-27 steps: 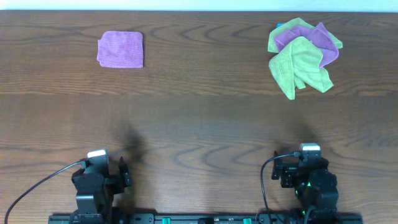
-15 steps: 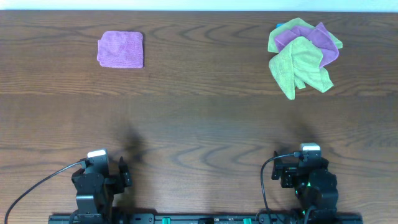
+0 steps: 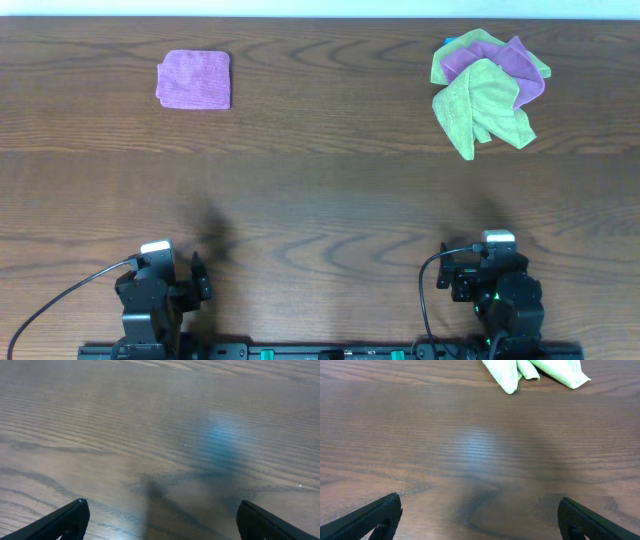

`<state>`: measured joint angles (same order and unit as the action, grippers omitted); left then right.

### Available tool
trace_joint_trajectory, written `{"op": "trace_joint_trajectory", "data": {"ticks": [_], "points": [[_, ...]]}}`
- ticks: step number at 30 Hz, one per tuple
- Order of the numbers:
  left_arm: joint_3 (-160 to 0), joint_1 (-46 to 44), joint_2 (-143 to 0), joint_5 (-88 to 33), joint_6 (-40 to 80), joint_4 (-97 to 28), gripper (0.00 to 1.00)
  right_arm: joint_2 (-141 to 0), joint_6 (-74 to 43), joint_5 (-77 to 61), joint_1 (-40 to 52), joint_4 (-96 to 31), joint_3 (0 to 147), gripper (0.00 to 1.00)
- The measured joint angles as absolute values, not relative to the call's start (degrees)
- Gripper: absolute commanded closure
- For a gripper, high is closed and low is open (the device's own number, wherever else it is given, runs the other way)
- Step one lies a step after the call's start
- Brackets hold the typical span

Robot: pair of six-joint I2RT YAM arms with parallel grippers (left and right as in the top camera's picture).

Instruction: Fold the cloth

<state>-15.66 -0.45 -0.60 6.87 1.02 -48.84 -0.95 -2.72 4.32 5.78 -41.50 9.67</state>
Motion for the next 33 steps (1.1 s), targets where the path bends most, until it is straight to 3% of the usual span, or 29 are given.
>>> {"op": "trace_joint_trajectory", "data": {"ticks": [24,28,33], "points": [[-15.7,-0.4,-0.6,6.9,1.0,-48.8,0.05,-2.0,-2.8,3.6,5.7,-41.8,9.9,0.01],[-15.6,-0.4,-0.6,6.9,1.0,-48.8,0.05,-10.5,-4.5,2.7,3.6,-43.5,14.5,0.01],[-15.6,-0.4,-0.6,6.9,1.0,-48.8,0.05,-27.1,-5.9,2.7,-0.3,-43.6,31.3,0.01]]}}
